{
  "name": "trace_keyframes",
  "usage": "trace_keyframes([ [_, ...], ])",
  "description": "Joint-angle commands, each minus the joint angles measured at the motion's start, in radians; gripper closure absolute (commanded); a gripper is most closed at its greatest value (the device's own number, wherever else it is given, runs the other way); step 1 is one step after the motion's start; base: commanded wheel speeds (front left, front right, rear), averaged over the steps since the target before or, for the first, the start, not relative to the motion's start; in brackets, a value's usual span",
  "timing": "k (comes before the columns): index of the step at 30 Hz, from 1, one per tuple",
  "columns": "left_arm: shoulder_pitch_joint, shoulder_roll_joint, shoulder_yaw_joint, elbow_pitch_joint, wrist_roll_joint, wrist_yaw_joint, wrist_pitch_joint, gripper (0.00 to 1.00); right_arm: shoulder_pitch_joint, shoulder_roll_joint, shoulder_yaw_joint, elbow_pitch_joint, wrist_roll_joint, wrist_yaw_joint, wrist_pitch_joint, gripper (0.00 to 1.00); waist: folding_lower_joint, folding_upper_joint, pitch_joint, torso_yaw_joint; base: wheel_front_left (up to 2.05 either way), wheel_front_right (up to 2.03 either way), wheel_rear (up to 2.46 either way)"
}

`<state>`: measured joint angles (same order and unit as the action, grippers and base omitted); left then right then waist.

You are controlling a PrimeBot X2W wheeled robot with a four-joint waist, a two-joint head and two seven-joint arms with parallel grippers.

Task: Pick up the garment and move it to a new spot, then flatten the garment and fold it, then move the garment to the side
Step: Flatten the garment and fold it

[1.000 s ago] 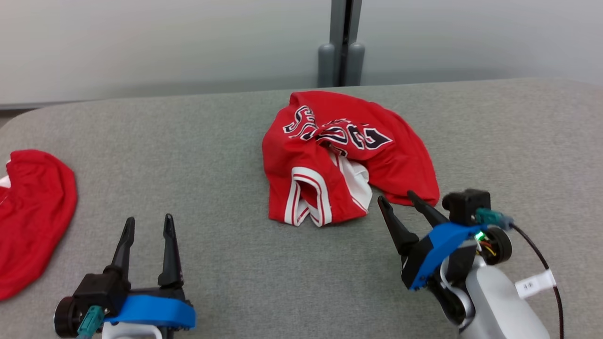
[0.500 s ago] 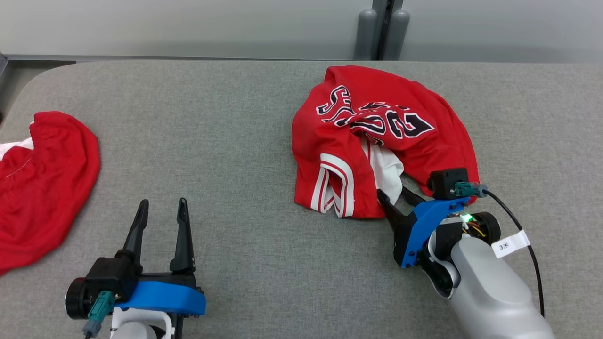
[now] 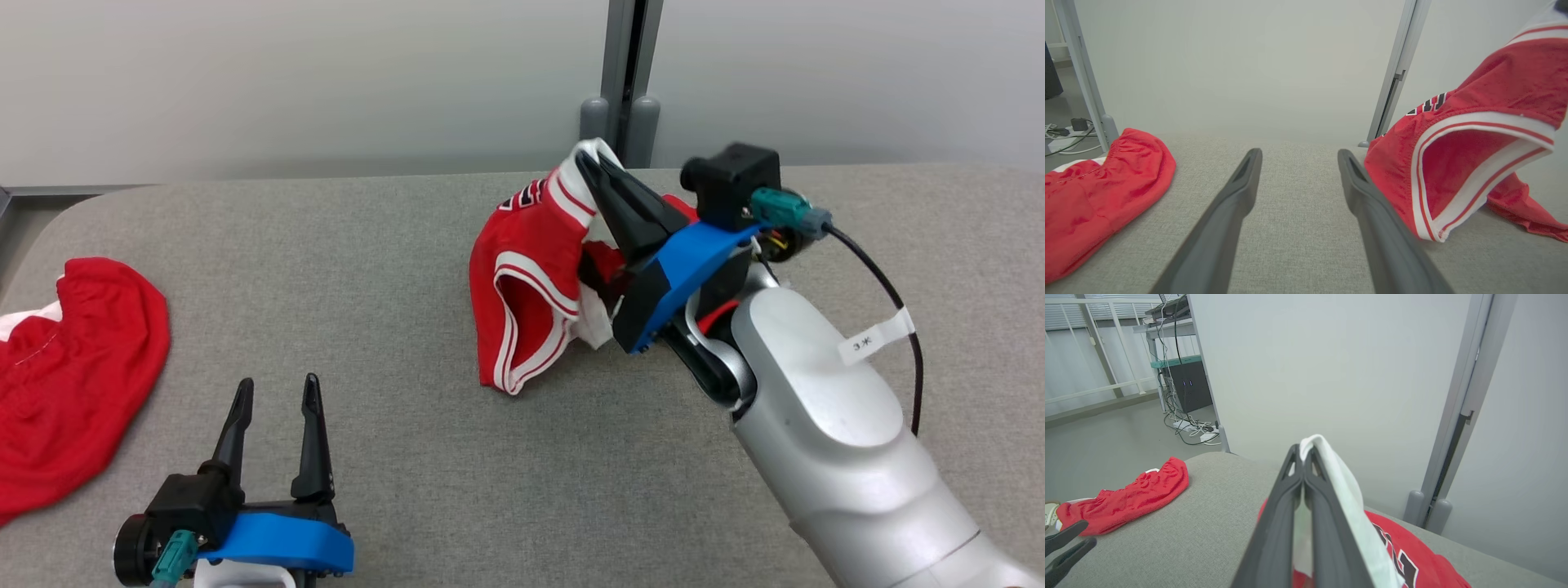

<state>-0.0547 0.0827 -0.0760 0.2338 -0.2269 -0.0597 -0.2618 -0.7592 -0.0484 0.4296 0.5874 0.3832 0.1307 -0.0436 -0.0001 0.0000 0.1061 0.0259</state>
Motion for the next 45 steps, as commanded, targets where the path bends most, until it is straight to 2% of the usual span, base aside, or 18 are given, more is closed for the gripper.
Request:
trace_keyframes([
  [1, 0.007, -0.003, 0.0, -0.005, 0.006, -0.004, -0.005, 0.0, -0.048, -0.007, 0.031, -0.075, -0.004, 0.0, 0.029, 1.0, 0.0001, 0.0, -0.015, -0.008, 0.0, 0.0, 0.0],
  [4, 0.007, -0.005, -0.002, -0.01, 0.009, -0.008, -0.005, 0.0, -0.105, -0.016, 0.069, -0.168, 0.011, 0.0, 0.065, 1.0, 0.0001, 0.0, -0.018, -0.003, 0.0, 0.0, 0.0],
  [11, 0.011, -0.005, 0.006, -0.022, 0.014, -0.007, -0.004, 0.0, -0.262, -0.03, 0.106, -0.304, 0.071, 0.0, 0.082, 1.0, 0.0001, 0.0, -0.016, 0.012, 0.0, 0.0, 0.0],
  [16, 0.02, -0.006, 0.011, -0.028, 0.019, -0.01, -0.004, 0.0, -0.331, -0.076, 0.043, -0.374, 0.084, 0.0, 0.089, 1.0, 0.0001, 0.0, -0.021, 0.021, 0.0, 0.0, 0.0],
  [22, 0.021, -0.011, 0.007, -0.042, 0.024, -0.009, -0.004, 0.0, -0.199, -0.178, -0.073, -0.415, 0.047, 0.0, 0.179, 1.0, 0.0001, 0.0, -0.006, 0.024, 0.0, 0.0, 0.0],
  [25, 0.003, -0.012, 0.001, -0.051, 0.026, -0.012, -0.004, 0.0, -0.122, -0.222, -0.143, -0.376, 0.017, 0.0, 0.203, 1.0, 0.0001, 0.0, 0.025, 0.029, 0.0, 0.0, 0.0],
  [30, -0.047, -0.017, -0.023, -0.056, 0.025, -0.023, -0.004, 0.0, -0.095, -0.27, -0.236, -0.213, -0.027, 0.0, 0.143, 1.0, 0.0001, 0.0, 0.101, 0.067, 0.0, 0.0, 0.0],
  [34, -0.092, -0.02, -0.048, -0.047, 0.031, -0.033, -0.004, 0.0, -0.148, -0.305, -0.235, -0.056, -0.065, 0.0, 0.077, 1.0, 0.0001, 0.0, 0.154, 0.12, 0.0, 0.0, 0.0],
  [37, -0.119, -0.024, -0.059, -0.048, 0.033, -0.036, -0.004, 0.0, -0.181, -0.305, -0.231, 0.052, -0.065, 0.0, 0.024, 1.0, 0.0001, 0.0, 0.182, 0.15, 0.0, 0.0, 0.0],
  [38, -0.123, -0.025, -0.063, -0.049, 0.034, -0.037, -0.004, 0.0, -0.187, -0.297, -0.23, 0.089, -0.053, 0.0, 0.023, 0.61, 0.0001, 0.0, 0.189, 0.156, 0.0, 0.0, 0.0],
  [39, -0.126, -0.025, -0.065, -0.05, 0.034, -0.037, -0.004, 0.0, -0.195, -0.292, -0.223, 0.124, -0.049, 0.0, 0.027, 0.0, 0.0001, 0.0, 0.193, 0.16, 0.0, 0.0, 0.0],
  [42, -0.132, -0.027, -0.066, -0.046, 0.035, -0.034, -0.004, 0.0, -0.201, -0.282, -0.18, 0.202, -0.033, 0.0, 0.055, 0.0, 0.0001, 0.0, 0.191, 0.161, 0.0, 0.0, 0.0],
  [45, -0.121, -0.029, -0.057, -0.038, 0.034, -0.027, -0.004, 0.0, -0.172, -0.278, -0.136, 0.229, -0.007, 0.0, 0.049, 0.0, 0.0001, 0.0, 0.169, 0.146, 0.0, 0.0, 0.0],
])
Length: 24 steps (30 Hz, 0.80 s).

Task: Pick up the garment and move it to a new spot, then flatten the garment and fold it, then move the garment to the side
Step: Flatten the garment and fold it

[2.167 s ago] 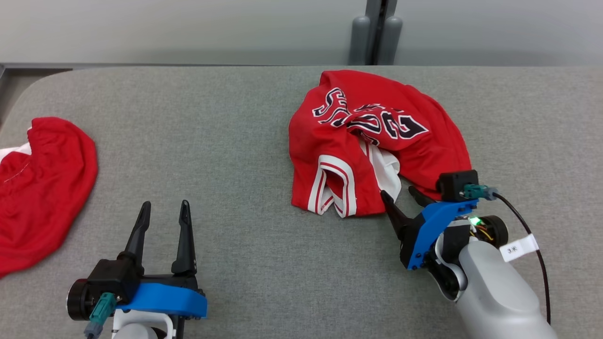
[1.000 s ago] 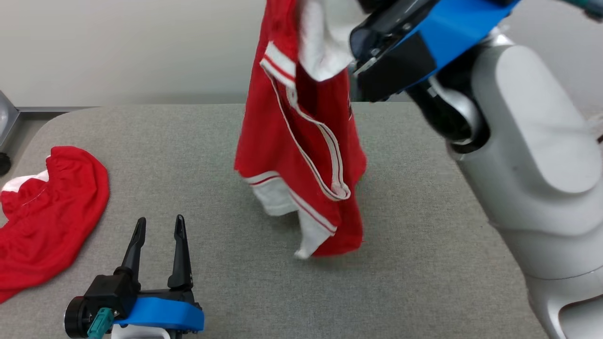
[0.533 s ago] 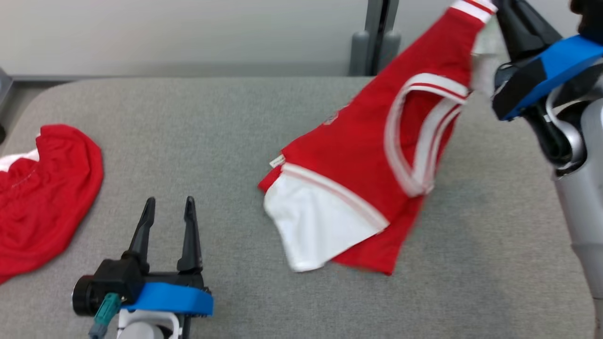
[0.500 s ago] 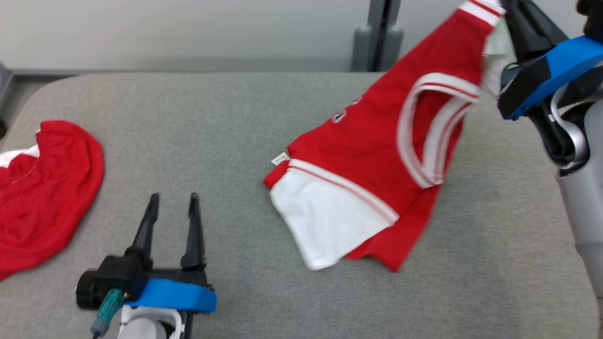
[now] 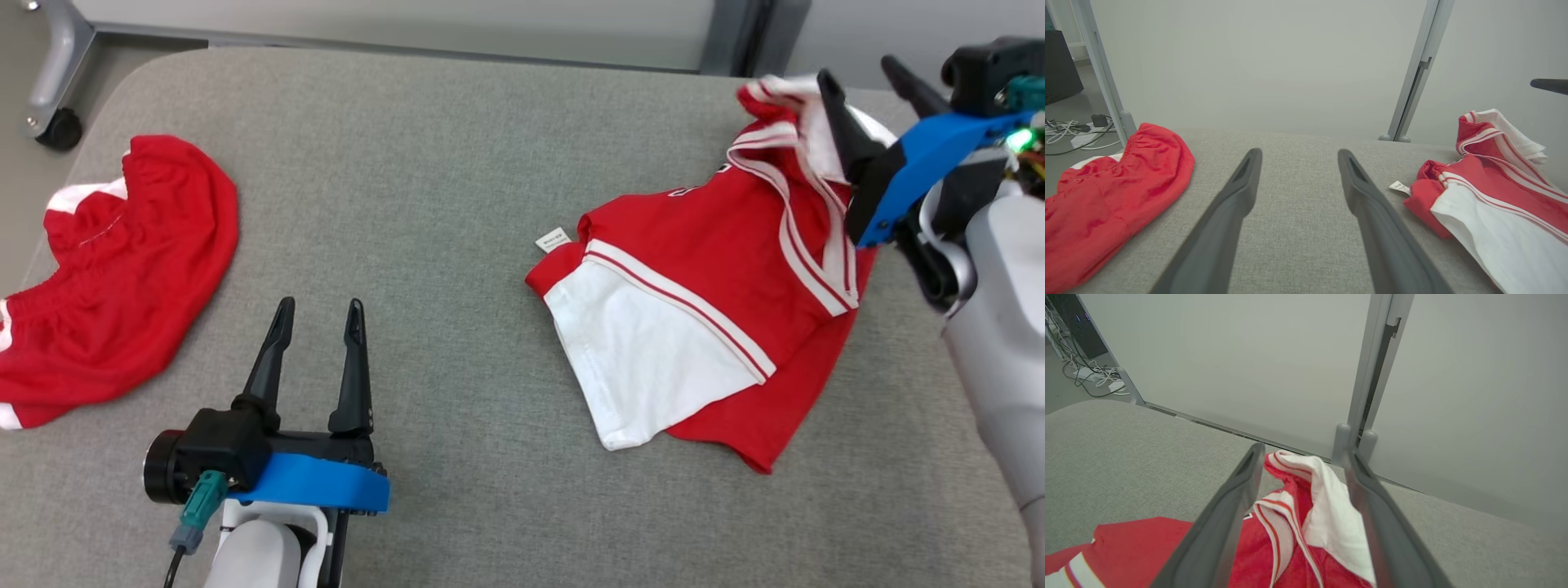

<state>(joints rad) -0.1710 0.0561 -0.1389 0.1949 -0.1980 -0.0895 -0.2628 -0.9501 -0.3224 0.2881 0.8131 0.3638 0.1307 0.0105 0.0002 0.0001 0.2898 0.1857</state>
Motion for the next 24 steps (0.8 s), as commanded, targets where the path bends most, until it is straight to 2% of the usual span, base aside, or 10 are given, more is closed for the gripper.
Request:
trace_keyframes([
  [1, 0.003, -0.002, 0.009, 0.003, 0.003, 0.005, -0.003, 0.0, 0.04, 0.001, 0.017, 0.011, 0.027, 0.0, -0.002, 0.0, -0.0002, -0.0001, -0.026, -0.022, 0.0, 0.0, 0.0],
  [5, 0.026, -0.001, 0.028, 0.012, 0.001, 0.01, -0.003, 0.0, 0.112, 0.024, 0.086, -0.036, 0.065, 0.0, -0.015, 0.0, -0.0002, -0.0001, -0.07, -0.069, 0.0, 0.0, 0.0],
  [12, 0.062, 0.007, 0.065, 0.015, 0.005, 0.017, -0.003, 0.0, 0.342, 0.065, 0.291, -0.306, 0.078, 0.0, -0.051, 0.0, -0.0002, -0.0001, -0.123, -0.14, 0.0, 0.0, 0.0],
  [16, 0.072, 0.01, 0.079, 0.017, 0.005, 0.017, -0.003, 0.0, 0.466, 0.09, 0.385, -0.415, 0.038, 0.0, -0.001, 0.0, -0.0002, -0.0001, -0.138, -0.157, 0.0, 0.0, 0.0],
  [20, 0.069, 0.009, 0.076, 0.026, 0.007, 0.011, -0.003, 0.0, 0.536, 0.109, 0.433, -0.446, -0.012, 0.0, 0.036, 0.0, -0.0002, -0.0001, -0.143, -0.15, 0.0, 0.0, 0.0],
  [24, 0.061, 0.007, 0.064, 0.026, 0.006, 0.003, -0.003, 0.0, 0.553, 0.139, 0.438, -0.402, -0.05, 0.0, 0.075, 0.0, -0.0002, -0.0001, -0.134, -0.127, 0.0, 0.0, 0.0],
])
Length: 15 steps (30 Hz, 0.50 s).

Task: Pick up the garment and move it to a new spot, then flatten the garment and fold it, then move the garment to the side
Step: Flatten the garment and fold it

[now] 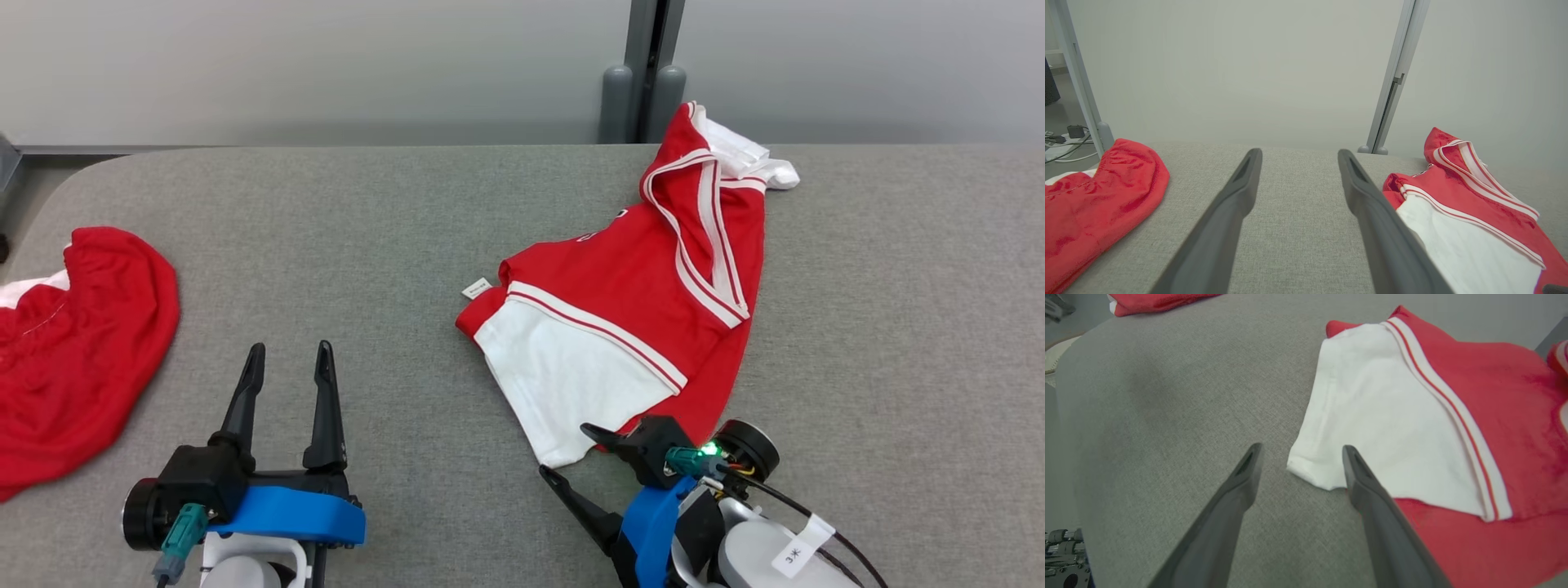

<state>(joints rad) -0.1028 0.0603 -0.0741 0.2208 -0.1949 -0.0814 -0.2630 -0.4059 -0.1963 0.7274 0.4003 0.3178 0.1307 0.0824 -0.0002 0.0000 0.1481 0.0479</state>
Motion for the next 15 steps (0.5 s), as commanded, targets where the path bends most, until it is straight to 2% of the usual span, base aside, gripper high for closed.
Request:
trace_keyframes([
  [1, -0.01, 0.002, -0.005, 0.001, 0.003, -0.005, -0.003, 0.0, 0.001, 0.018, 0.002, 0.029, -0.01, 0.0, 0.014, 0.0, 0.0002, 0.0, 0.011, 0.02, 0.0, 0.0, 0.0],
  [8, -0.017, -0.003, -0.024, 0.009, -0.004, -0.007, -0.003, 0.0, -0.068, 0.031, 0.023, 0.178, -0.082, 0.0, 0.043, 0.0, 0.0002, 0.0, 0.029, 0.081, 0.0, 0.0, 0.0],
  [12, -0.016, -0.005, -0.03, 0.013, -0.008, -0.006, -0.003, 0.0, -0.085, 0.045, 0.022, 0.247, -0.081, 0.0, 0.043, 0.0, 0.0002, 0.0, 0.029, 0.103, 0.0, 0.0, 0.0],
  [13, -0.014, -0.006, -0.031, 0.014, -0.009, -0.006, -0.003, 0.0, -0.087, 0.047, 0.022, 0.261, -0.081, 0.0, 0.04, 0.15, 0.0002, 0.0, 0.028, 0.105, 0.0, 0.0, 0.0],
  [14, -0.012, -0.007, -0.031, 0.014, -0.011, -0.004, -0.003, 0.0, -0.091, 0.049, 0.021, 0.27, -0.079, 0.0, 0.037, 0.6, 0.0002, 0.0, 0.027, 0.106, 0.0, 0.0, 0.0],
  [15, -0.009, -0.007, -0.03, 0.015, -0.012, -0.003, -0.003, 0.0, -0.096, 0.052, 0.019, 0.277, -0.076, 0.0, 0.031, 0.91, 0.0002, 0.0, 0.024, 0.106, 0.0, 0.0, 0.0],
])
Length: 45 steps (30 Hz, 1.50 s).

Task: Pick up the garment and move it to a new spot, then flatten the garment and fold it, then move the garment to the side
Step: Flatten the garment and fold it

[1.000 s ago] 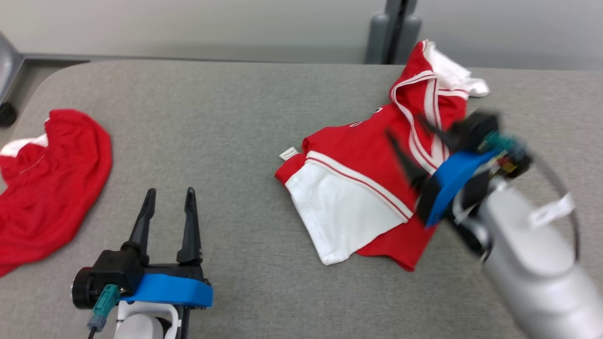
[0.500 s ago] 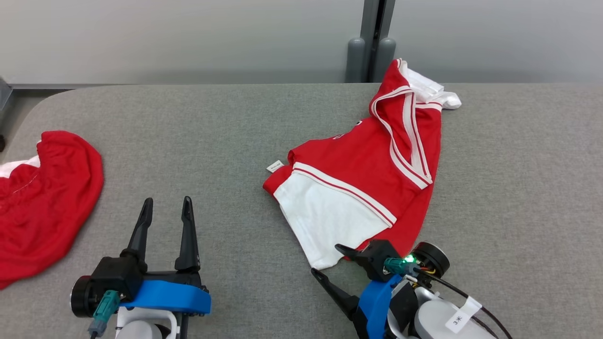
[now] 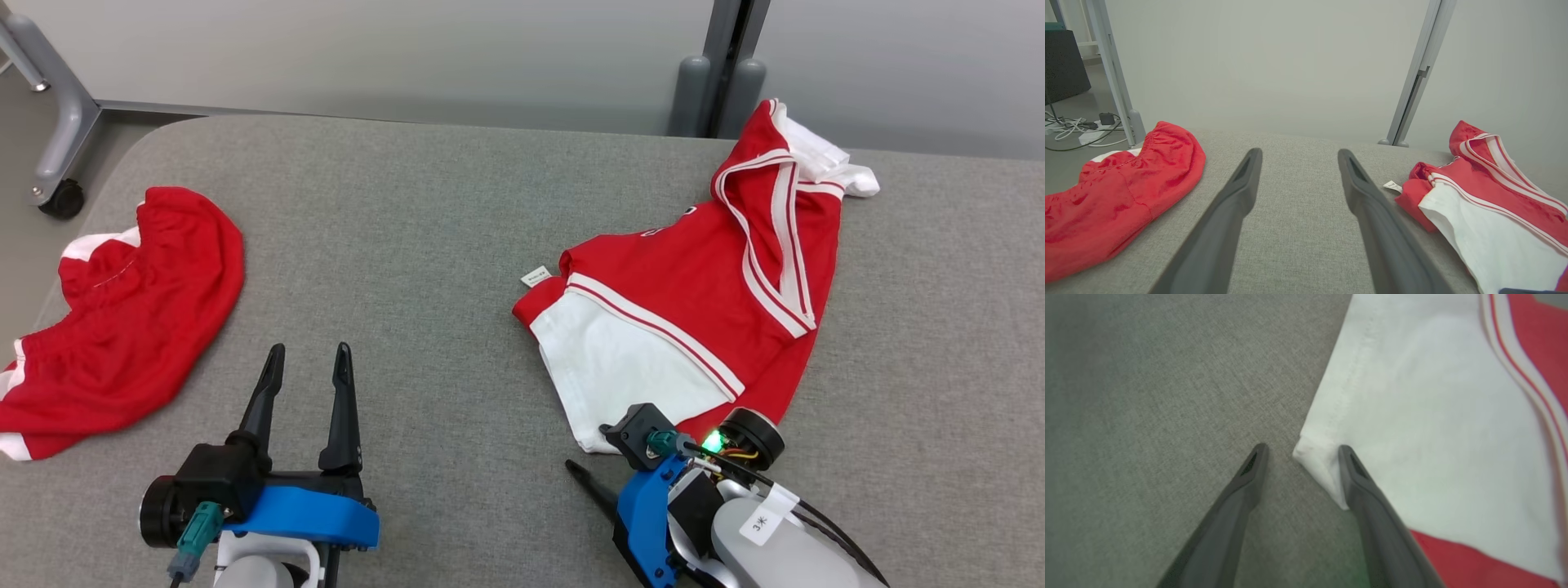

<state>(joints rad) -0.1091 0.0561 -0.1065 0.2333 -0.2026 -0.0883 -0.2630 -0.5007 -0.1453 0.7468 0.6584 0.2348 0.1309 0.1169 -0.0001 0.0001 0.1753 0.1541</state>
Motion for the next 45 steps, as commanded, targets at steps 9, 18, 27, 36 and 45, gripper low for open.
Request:
trace_keyframes([
  [9, 0.019, -0.003, 0.013, 0.004, -0.001, 0.007, -0.003, 0.0, -0.034, 0.02, -0.041, 0.012, 0.033, 0.0, -0.104, 1.0, 0.0001, -0.0001, -0.039, -0.036, 0.0, 0.0, 0.0],
  [18, 0.053, 0.006, 0.046, -0.01, -0.003, 0.016, -0.003, 0.0, 0.057, -0.113, -0.385, -0.182, -0.014, 0.0, -0.164, 1.0, 0.0001, -0.0001, -0.085, -0.127, 0.0, 0.0, 0.0],
  [27, 0.044, 0.01, 0.053, -0.021, 0.001, 0.012, -0.003, 0.0, 0.248, -0.205, -0.714, -0.423, -0.153, 0.0, -0.09, 1.0, 0.0001, -0.0001, -0.063, -0.195, 0.0, 0.0, 0.0],
  [36, 0.026, 0.013, 0.048, -0.011, 0.009, 0.006, -0.003, 0.0, 0.352, -0.1, -0.9, -0.392, -0.241, 0.0, -0.07, 0.46, 0.0001, -0.0001, -0.048, -0.2, 0.0, 0.0, 0.0],
  [45, 0.045, 0.013, 0.047, -0.001, 0.01, 0.005, -0.003, 0.0, 0.411, 0.04, -0.934, -0.448, -0.142, 0.0, -0.095, 0.0, 0.0001, -0.0001, -0.078, -0.192, 0.0, 0.0, 0.0],
])
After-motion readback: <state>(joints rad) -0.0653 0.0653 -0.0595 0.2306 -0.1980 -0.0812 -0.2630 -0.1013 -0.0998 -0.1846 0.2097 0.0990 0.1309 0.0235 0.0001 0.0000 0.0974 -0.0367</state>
